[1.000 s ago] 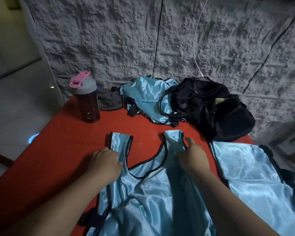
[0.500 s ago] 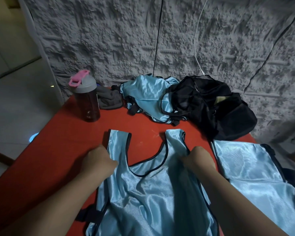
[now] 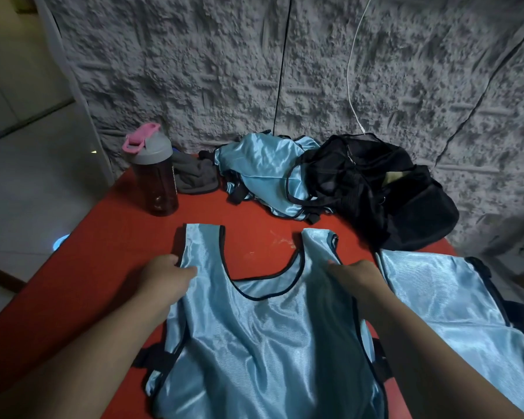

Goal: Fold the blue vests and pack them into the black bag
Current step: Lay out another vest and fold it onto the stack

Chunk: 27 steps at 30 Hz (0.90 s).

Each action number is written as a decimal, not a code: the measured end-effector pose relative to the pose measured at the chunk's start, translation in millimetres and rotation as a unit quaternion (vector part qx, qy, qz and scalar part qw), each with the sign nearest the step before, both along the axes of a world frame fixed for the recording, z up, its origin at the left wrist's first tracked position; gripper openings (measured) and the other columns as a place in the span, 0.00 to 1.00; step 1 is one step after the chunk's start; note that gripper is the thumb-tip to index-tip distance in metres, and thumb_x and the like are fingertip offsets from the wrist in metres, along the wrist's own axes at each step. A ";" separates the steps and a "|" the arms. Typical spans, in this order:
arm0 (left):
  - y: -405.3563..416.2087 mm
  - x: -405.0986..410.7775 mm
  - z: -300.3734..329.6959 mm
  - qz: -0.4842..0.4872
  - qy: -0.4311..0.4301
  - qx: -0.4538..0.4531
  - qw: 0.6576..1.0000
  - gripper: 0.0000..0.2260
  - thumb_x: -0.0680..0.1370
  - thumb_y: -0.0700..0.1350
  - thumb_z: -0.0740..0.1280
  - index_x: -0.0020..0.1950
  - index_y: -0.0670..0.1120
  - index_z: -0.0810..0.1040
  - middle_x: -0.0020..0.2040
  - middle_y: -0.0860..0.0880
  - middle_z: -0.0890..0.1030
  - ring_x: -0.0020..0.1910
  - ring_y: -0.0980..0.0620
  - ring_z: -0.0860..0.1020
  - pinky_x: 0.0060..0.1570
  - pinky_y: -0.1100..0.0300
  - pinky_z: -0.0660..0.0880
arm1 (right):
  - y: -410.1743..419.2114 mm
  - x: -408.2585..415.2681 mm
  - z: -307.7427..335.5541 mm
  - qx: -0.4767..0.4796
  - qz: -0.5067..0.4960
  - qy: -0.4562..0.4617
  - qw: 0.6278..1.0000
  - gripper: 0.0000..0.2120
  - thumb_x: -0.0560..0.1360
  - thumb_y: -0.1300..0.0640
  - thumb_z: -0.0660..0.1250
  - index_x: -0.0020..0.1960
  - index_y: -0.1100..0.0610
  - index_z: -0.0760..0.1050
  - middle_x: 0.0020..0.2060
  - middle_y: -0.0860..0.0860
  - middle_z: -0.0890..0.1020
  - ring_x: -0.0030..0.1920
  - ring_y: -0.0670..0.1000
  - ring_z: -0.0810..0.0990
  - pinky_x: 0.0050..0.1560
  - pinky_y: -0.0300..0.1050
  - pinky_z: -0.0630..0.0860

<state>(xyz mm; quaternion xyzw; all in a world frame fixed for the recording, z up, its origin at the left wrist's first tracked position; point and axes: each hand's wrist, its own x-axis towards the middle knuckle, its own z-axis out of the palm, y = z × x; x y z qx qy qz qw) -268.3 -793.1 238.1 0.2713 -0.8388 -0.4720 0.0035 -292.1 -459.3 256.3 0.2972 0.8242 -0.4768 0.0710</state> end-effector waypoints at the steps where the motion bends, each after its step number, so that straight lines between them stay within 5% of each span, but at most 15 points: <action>1: -3.3 0.3 -2.7 0.011 0.002 -0.005 1.000 0.11 0.74 0.43 0.73 0.39 0.36 0.77 0.33 0.44 0.79 0.33 0.45 0.78 0.37 0.53 0.75 | 0.6 1.2 1.9 0.008 -0.008 0.002 1.000 0.22 0.66 0.44 0.77 0.43 0.64 0.81 0.38 0.59 0.85 0.39 0.61 0.85 0.45 0.58 0.84; 5: -10.3 3.0 -5.4 0.047 0.018 -0.017 0.999 0.16 0.74 0.44 0.72 0.30 0.40 0.72 0.28 0.46 0.72 0.29 0.48 0.72 0.34 0.56 0.68 | 8.8 0.4 0.8 0.063 -0.038 0.019 0.997 0.20 0.76 0.46 0.72 0.40 0.63 0.75 0.37 0.57 0.79 0.37 0.57 0.77 0.40 0.48 0.73; 9: -7.2 5.5 5.5 0.023 -0.001 0.035 0.999 0.18 0.71 0.51 0.72 0.29 0.44 0.68 0.26 0.45 0.69 0.29 0.47 0.70 0.33 0.56 0.65 | 8.1 0.1 3.9 0.024 -0.009 0.009 1.000 0.19 0.77 0.47 0.71 0.46 0.64 0.77 0.38 0.57 0.80 0.38 0.56 0.79 0.37 0.46 0.74; 12: -5.5 8.6 22.4 -0.027 -0.066 0.065 0.995 0.07 0.70 0.42 0.71 0.46 0.41 0.79 0.40 0.40 0.82 0.38 0.43 0.79 0.36 0.58 0.72 | 8.3 -3.0 8.9 -0.003 0.005 0.006 1.000 0.08 0.69 0.61 0.71 0.44 0.66 0.80 0.40 0.63 0.84 0.40 0.62 0.84 0.40 0.50 0.80; 16: -10.0 6.5 20.6 -0.094 -0.074 0.029 0.992 0.22 0.75 0.34 0.69 0.66 0.48 0.75 0.53 0.40 0.82 0.40 0.47 0.78 0.33 0.60 0.74 | 12.8 -4.4 7.9 -0.008 0.023 0.006 1.000 0.09 0.64 0.68 0.75 0.44 0.65 0.82 0.40 0.64 0.85 0.40 0.63 0.85 0.45 0.59 0.84; 18: -11.0 6.7 18.2 -0.074 -0.030 0.000 0.997 0.08 0.74 0.35 0.72 0.51 0.45 0.80 0.45 0.44 0.84 0.41 0.45 0.81 0.43 0.53 0.81 | 14.6 -2.2 4.4 0.015 0.007 0.032 0.999 0.07 0.66 0.67 0.76 0.44 0.63 0.82 0.38 0.60 0.85 0.38 0.60 0.84 0.41 0.52 0.82; 20: -16.1 3.8 11.9 -0.046 -0.010 -0.014 0.999 0.05 0.74 0.36 0.73 0.40 0.44 0.79 0.40 0.46 0.82 0.40 0.45 0.81 0.45 0.51 0.79 | 13.8 0.1 2.7 0.038 -0.002 0.043 0.998 0.07 0.67 0.64 0.78 0.43 0.61 0.82 0.36 0.58 0.84 0.36 0.58 0.82 0.37 0.47 0.79; 27: -22.7 0.8 0.3 -0.017 -0.011 0.004 1.000 0.05 0.73 0.35 0.66 0.41 0.35 0.82 0.41 0.37 0.84 0.36 0.45 0.80 0.36 0.55 0.72 | 7.0 1.1 3.6 0.054 0.019 0.035 0.998 0.15 0.63 0.54 0.83 0.42 0.59 0.82 0.36 0.56 0.85 0.38 0.59 0.85 0.46 0.57 0.84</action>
